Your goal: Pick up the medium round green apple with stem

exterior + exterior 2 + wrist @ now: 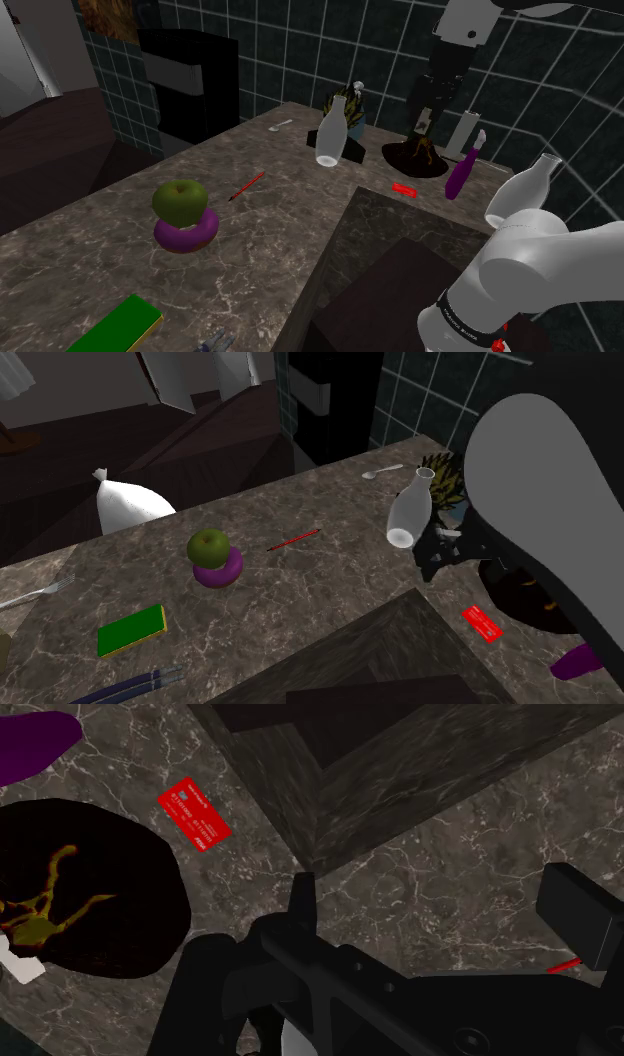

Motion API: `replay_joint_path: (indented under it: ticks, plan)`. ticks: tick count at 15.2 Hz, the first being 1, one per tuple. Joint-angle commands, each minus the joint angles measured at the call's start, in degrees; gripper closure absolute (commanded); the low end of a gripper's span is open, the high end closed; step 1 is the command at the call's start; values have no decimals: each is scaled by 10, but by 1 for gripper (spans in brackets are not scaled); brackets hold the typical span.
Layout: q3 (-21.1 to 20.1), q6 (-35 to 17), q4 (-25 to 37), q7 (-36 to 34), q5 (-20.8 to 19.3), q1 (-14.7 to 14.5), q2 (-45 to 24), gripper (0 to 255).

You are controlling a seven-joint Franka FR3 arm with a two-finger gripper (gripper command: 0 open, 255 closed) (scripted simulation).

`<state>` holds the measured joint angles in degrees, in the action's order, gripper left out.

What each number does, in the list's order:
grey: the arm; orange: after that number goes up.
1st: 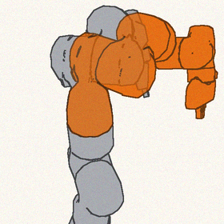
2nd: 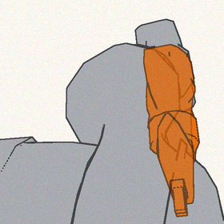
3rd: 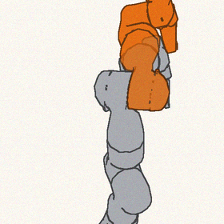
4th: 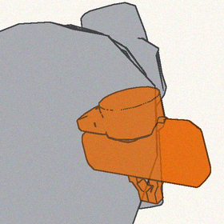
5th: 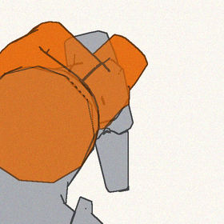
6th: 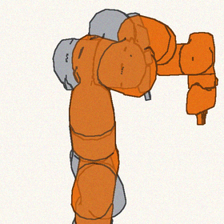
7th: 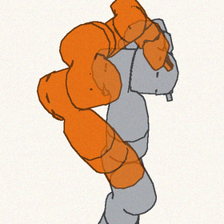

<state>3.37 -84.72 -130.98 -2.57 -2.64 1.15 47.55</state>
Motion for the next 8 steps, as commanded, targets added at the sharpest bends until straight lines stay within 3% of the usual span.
replay_joint_path:
  ticks: [1,8]
  plan:
    - [0,0,0,0,0,0,0,0]
    - [-75,-51,16,-81,52,-25,-74,0]
